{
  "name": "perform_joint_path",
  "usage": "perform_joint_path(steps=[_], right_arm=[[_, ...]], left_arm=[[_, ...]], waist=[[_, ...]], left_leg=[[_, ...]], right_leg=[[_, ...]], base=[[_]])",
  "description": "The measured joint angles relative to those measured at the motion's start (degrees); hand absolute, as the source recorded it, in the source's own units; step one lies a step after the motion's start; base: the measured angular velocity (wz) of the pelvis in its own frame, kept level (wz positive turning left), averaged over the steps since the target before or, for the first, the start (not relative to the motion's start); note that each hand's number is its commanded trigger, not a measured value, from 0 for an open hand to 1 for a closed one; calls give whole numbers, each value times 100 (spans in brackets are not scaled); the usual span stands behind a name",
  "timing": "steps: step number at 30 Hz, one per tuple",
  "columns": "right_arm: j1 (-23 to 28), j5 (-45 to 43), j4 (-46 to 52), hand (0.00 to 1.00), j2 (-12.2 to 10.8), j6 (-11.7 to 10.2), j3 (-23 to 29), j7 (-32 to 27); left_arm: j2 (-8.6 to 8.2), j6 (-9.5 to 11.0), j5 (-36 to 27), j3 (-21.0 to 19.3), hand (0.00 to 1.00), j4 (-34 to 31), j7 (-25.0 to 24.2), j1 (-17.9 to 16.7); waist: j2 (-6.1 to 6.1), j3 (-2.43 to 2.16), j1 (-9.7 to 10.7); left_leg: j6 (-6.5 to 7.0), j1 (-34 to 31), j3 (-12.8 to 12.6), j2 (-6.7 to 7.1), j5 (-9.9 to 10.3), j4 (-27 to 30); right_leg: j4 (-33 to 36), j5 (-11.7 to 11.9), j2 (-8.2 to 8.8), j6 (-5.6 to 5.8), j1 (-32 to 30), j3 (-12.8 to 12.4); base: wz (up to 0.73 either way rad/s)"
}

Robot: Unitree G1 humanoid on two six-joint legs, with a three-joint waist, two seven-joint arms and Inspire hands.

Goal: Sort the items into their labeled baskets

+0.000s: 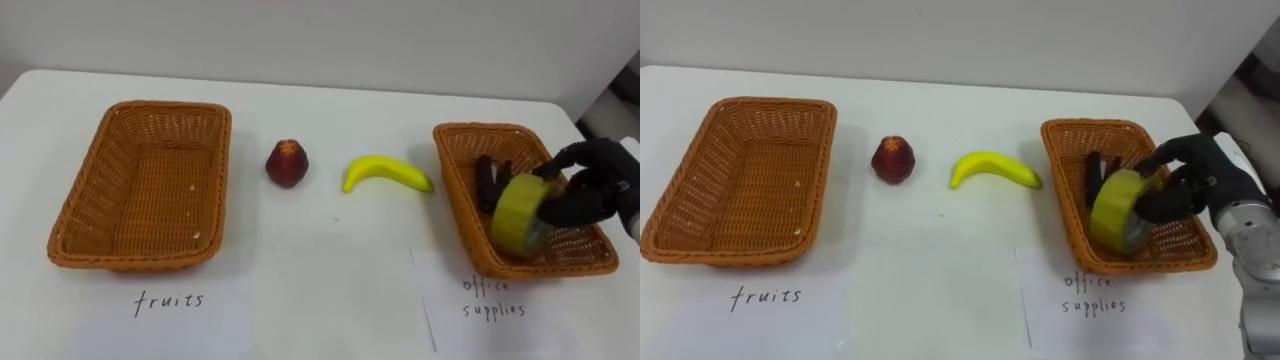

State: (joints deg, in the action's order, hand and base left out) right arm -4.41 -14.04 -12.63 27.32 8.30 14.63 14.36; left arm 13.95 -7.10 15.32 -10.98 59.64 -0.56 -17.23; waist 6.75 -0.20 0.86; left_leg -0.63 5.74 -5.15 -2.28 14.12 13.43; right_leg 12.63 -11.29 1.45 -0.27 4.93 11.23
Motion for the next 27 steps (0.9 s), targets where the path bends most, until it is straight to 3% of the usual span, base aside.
perform_joint_path(steps=[3, 13, 27], right_arm=[[0, -1, 0, 0, 0, -2, 0, -9], [0, -2, 1, 0, 0, -3, 1, -45], [-1, -4, 495, 0, 2, -4, 2, -50]], left_arm=[[3, 0, 0, 0, 0, 14, 1, -2], [2, 0, -1, 1, 0, 20, -3, 7], [1, 2, -13, -40, 0, -55, -5, 18]], waist=[[24, -13, -5], [23, 26, -14], [47, 6, 23]], left_leg=[[0, 3, -1, 0, 0, 7], [1, -5, 0, 0, 1, -5], [0, 18, -1, 0, 1, -21]], right_leg=[[0, 0, 1, 0, -1, -1], [3, -3, -1, -1, -3, 0], [0, -3, -4, -1, 6, -19]], base=[[0], [0], [0]])
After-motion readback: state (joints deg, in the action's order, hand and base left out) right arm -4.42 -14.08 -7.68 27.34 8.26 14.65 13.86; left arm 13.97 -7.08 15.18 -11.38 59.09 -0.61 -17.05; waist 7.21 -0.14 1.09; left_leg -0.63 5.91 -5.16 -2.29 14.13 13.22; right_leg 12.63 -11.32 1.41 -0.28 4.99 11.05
